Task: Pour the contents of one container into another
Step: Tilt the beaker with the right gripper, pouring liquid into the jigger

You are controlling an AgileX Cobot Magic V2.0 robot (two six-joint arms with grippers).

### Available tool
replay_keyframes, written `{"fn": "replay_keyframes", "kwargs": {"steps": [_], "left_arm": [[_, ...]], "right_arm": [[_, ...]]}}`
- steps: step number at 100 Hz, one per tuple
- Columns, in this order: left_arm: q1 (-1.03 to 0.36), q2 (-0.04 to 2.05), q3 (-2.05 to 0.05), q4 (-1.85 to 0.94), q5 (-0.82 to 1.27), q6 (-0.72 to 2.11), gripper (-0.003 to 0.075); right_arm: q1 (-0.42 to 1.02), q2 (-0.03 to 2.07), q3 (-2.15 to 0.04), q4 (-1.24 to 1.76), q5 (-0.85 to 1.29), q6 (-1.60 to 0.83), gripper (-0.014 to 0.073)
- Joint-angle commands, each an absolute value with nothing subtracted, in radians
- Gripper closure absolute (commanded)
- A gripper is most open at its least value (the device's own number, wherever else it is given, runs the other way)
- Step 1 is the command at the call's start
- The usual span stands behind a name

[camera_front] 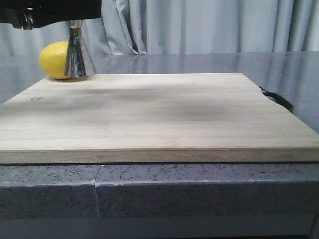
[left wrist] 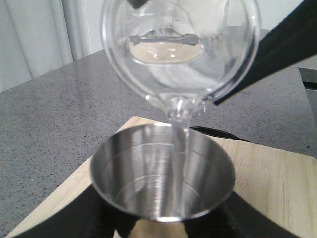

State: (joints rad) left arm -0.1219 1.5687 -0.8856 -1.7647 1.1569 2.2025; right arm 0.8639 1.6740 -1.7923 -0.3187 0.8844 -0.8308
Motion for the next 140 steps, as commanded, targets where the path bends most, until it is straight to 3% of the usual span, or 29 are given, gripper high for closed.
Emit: {"fn": "replay_keyframes", "kwargs": {"steps": [1,140], "left_arm": [[-0.132,1.526,-0.911,-1.864,1.246,2.191,0.0430],[-0.132,1.526,-0.911,-1.864,1.246,2.191,0.0430]], "right_arm": [[0.864,1.632,-1.828,-0.357,0.817,-0.854,0.0302],[0.864,1.632,-1.828,-0.438,0.757,-1.054,0.0302]]}}
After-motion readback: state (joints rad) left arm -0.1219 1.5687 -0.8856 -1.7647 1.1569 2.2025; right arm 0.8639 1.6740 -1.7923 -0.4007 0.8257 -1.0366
